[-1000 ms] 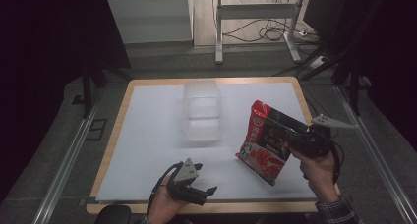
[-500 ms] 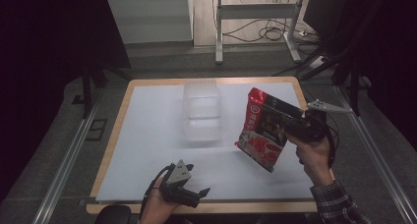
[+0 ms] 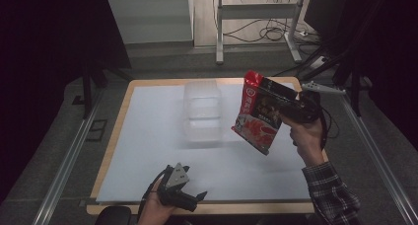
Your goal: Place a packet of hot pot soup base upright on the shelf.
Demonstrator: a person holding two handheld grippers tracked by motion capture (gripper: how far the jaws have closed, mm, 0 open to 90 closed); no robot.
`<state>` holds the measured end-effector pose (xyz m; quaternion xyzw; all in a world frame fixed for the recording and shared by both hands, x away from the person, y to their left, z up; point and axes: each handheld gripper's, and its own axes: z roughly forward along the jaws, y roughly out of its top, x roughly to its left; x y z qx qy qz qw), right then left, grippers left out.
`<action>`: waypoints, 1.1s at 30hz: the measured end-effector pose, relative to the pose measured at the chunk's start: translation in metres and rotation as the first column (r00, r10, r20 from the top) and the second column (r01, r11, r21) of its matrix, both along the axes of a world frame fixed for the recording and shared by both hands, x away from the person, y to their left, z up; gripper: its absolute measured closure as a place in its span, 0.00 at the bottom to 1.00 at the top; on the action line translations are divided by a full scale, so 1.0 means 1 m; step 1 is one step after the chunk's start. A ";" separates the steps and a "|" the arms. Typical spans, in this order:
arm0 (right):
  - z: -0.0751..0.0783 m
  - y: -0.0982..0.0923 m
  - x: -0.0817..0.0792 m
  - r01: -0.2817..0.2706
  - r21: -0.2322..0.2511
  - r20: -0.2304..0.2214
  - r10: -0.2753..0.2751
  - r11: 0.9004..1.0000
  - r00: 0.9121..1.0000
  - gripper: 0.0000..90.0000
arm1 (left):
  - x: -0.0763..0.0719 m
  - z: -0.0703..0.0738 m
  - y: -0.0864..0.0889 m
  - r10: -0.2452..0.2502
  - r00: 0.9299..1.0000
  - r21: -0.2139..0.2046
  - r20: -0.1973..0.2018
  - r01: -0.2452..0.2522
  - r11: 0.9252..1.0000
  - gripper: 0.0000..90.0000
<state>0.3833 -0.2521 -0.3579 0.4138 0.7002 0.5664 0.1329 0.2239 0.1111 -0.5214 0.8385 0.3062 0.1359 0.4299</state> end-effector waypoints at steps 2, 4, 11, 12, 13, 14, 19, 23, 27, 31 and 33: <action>0.001 0.001 0.002 0.003 0.001 0.003 -0.003 1.000 1.000 0.83 | -0.001 0.000 0.001 0.003 1.000 -0.001 0.003 -0.003 1.000 0.01; 0.004 0.004 0.010 0.006 -0.001 0.006 -0.006 1.000 1.000 0.83 | -0.002 0.000 0.003 0.010 1.000 -0.004 0.006 -0.010 1.000 0.01; 0.010 0.012 0.025 0.016 -0.011 0.021 -0.016 1.000 1.000 0.83 | -0.003 0.000 0.007 0.019 1.000 -0.005 0.008 -0.019 1.000 0.00; 0.011 0.013 0.027 0.017 -0.012 0.023 -0.017 1.000 1.000 0.83 | -0.003 0.000 0.007 0.020 1.000 -0.004 0.009 -0.020 1.000 0.00; 0.011 0.015 0.030 0.019 -0.012 0.029 -0.018 1.000 0.999 0.83 | -0.003 0.000 0.007 0.020 1.000 -0.004 0.009 -0.020 1.000 0.00; 0.012 0.016 0.032 0.019 -0.013 0.029 -0.019 1.000 0.999 0.83 | -0.003 -0.001 0.006 0.019 1.000 -0.003 0.010 -0.019 1.000 0.00; 0.016 0.026 0.044 0.024 -0.022 0.040 -0.023 0.999 0.999 0.83 | -0.003 -0.001 0.007 0.022 1.000 0.005 0.014 -0.022 1.000 0.00; 0.018 0.033 0.052 0.022 -0.024 0.042 -0.021 0.999 0.999 0.83 | -0.003 0.000 0.009 0.030 0.999 -0.002 0.015 -0.030 1.000 0.00; 0.020 0.041 0.061 0.018 -0.020 0.047 -0.017 1.000 0.999 0.83 | -0.004 -0.001 0.011 0.036 0.999 -0.004 0.011 -0.036 0.999 0.00; 0.022 0.051 0.070 0.016 -0.022 0.055 -0.014 1.000 0.998 0.83 | -0.004 0.000 0.014 0.045 0.999 -0.014 0.011 -0.045 0.999 0.00; 0.022 0.053 0.072 0.014 -0.021 0.055 -0.013 1.000 0.998 0.83 | -0.003 0.000 0.014 0.045 0.999 -0.013 0.010 -0.045 0.999 0.00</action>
